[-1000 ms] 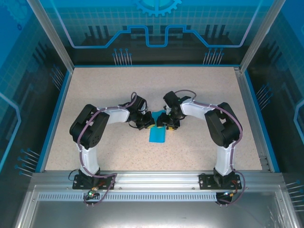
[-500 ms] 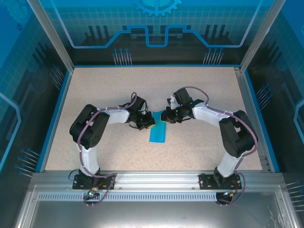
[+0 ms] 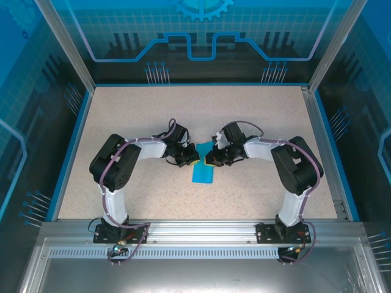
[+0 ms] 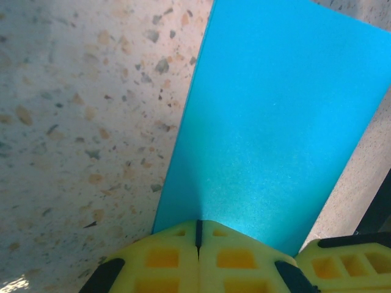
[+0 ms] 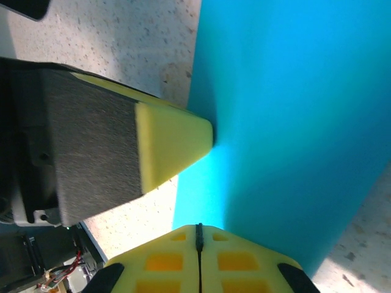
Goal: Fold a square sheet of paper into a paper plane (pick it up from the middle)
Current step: Fold the square sheet of paper in half at the center of the table.
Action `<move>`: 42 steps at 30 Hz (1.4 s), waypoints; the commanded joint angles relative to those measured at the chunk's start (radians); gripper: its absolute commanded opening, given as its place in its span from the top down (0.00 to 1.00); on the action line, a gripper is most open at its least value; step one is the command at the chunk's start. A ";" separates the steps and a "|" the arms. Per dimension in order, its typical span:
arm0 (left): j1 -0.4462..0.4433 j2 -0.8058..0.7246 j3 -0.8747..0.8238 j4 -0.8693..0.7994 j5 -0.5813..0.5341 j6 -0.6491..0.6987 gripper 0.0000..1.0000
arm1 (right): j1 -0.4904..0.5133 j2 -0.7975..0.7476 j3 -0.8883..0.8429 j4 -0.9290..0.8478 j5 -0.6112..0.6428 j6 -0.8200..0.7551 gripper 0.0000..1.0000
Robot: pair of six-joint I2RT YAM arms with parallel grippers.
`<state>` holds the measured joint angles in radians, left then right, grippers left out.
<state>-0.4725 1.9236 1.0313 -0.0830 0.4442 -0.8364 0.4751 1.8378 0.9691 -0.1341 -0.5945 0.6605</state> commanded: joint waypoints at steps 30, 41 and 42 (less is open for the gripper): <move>-0.007 0.041 -0.031 -0.089 -0.033 0.013 1.00 | -0.011 -0.095 -0.189 0.172 -0.091 -0.075 0.88; -0.007 0.035 -0.034 -0.092 -0.036 0.016 1.00 | -0.001 -0.014 -0.247 0.171 -0.029 -0.091 0.89; -0.008 0.034 -0.033 -0.092 -0.035 0.015 1.00 | -0.001 -0.008 -0.245 0.166 -0.024 -0.094 0.89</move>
<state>-0.4725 1.9236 1.0313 -0.0830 0.4438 -0.8364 0.4644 1.7920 0.7467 0.0536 -0.6552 0.5823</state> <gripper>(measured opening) 0.053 0.109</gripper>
